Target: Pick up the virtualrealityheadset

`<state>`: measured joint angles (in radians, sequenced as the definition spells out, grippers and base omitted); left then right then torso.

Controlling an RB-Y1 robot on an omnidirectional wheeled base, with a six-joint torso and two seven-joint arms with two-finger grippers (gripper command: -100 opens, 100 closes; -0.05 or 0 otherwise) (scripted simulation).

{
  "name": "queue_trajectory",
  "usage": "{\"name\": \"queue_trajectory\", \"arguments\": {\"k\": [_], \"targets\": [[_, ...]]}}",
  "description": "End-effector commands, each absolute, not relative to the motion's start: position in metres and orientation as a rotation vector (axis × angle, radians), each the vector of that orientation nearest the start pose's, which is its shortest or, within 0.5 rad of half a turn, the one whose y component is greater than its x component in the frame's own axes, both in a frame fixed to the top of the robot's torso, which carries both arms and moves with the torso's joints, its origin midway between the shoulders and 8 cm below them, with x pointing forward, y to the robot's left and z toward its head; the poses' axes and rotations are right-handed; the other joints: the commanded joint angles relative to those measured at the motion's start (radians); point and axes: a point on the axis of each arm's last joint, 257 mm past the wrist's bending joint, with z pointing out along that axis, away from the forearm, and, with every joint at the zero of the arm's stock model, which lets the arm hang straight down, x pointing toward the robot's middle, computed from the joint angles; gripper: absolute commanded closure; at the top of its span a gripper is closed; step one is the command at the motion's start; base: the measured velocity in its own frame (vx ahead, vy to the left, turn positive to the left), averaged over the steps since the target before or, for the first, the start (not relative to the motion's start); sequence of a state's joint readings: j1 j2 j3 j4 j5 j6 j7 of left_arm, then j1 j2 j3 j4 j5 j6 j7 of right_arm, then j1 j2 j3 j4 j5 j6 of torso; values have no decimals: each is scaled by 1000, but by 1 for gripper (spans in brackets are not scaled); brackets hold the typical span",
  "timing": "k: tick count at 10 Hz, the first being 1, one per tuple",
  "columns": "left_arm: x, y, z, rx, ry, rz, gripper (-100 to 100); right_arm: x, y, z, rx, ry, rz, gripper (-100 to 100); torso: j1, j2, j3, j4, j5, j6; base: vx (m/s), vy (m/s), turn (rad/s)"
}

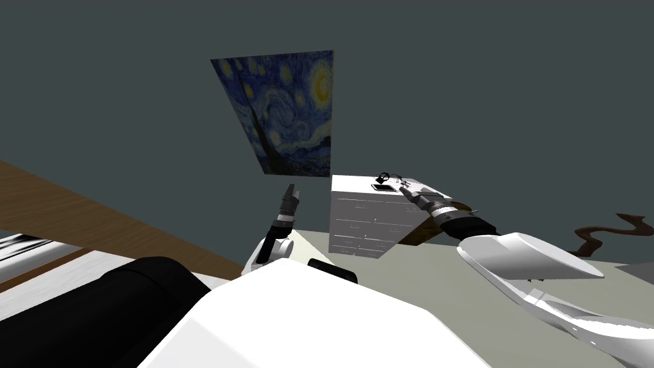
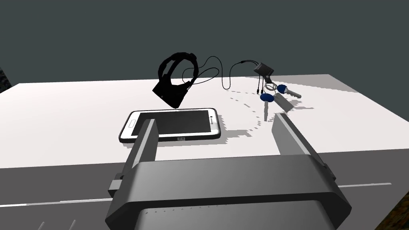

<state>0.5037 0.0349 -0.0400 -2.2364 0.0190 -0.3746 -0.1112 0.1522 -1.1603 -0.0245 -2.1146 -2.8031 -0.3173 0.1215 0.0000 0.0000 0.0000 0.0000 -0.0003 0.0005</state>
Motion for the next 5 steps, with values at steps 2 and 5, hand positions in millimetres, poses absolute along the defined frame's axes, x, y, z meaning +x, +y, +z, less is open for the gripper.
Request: {"name": "queue_trajectory", "arguments": {"k": [2, 5], "targets": [[373, 270, -23, -738, 785, -1209, 0, 506, -370, 3, -2111, -114, -2211, -100, 1, 0, 0, 0, 0, 0, 6, 16, 19], [373, 270, -23, -738, 785, -1209, 0, 506, -368, -5, -2104, -28, -2131, -100, 0, 0, 0, 0, 0, 0, 2, 3, -1]]}}
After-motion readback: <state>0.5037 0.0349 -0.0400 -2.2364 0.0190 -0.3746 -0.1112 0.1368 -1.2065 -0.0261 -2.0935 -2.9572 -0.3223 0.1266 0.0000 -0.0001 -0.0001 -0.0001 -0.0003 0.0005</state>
